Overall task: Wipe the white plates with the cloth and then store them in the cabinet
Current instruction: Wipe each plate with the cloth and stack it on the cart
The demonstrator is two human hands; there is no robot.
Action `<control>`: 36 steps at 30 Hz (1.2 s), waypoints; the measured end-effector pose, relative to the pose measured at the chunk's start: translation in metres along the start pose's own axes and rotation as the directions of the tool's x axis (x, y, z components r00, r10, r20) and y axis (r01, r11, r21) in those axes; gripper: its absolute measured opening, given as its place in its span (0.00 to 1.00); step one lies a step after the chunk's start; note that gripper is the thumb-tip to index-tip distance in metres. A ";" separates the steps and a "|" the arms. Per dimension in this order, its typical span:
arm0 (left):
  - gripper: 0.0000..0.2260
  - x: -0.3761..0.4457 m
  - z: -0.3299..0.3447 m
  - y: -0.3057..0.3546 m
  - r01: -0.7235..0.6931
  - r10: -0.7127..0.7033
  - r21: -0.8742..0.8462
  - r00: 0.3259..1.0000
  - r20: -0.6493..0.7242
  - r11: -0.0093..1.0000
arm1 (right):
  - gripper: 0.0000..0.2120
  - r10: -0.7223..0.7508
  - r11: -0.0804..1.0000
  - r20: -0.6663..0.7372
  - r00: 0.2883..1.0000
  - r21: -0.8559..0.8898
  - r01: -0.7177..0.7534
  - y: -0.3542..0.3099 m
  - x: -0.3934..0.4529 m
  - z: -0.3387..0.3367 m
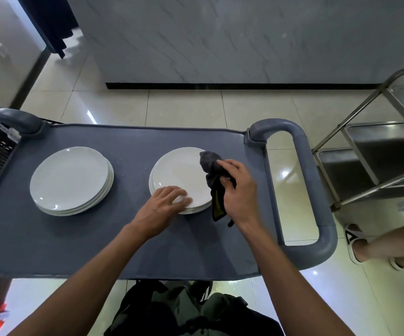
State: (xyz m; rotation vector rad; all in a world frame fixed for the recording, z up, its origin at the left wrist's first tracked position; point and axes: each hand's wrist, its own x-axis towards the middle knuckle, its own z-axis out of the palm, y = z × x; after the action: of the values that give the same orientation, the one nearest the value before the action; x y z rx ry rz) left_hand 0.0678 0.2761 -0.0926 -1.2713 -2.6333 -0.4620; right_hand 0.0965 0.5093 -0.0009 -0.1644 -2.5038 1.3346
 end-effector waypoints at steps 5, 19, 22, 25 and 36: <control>0.21 -0.003 0.005 -0.002 0.005 -0.005 -0.009 0.999 0.040 1.000 | 0.20 -0.005 1.000 0.012 1.000 0.002 0.005 0.003 -0.003 0.004; 0.13 -0.021 -0.023 -0.010 0.225 -0.227 -0.030 0.971 -0.079 0.974 | 0.20 -0.019 1.000 0.059 0.998 0.012 0.018 -0.017 -0.002 0.037; 0.13 -0.029 -0.039 -0.024 0.278 -0.279 -0.031 0.955 -0.101 0.960 | 0.20 -0.049 0.999 0.081 0.996 -0.001 0.049 -0.030 0.001 0.055; 0.13 -0.043 -0.055 -0.043 0.326 -0.327 -0.035 0.940 -0.092 0.945 | 0.20 -0.092 0.995 0.100 0.991 -0.034 0.096 -0.049 0.003 0.076; 0.14 -0.137 -0.117 -0.145 0.735 -0.746 -0.130 0.656 -0.114 0.666 | 0.19 -0.255 0.951 0.298 0.920 -0.093 0.293 -0.133 0.008 0.189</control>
State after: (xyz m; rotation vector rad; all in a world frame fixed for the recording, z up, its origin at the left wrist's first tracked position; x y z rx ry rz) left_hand 0.0413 0.0502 -0.0522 -0.0571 -2.9035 -0.7325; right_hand 0.0349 0.2862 0.0116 0.3653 -2.7245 1.1406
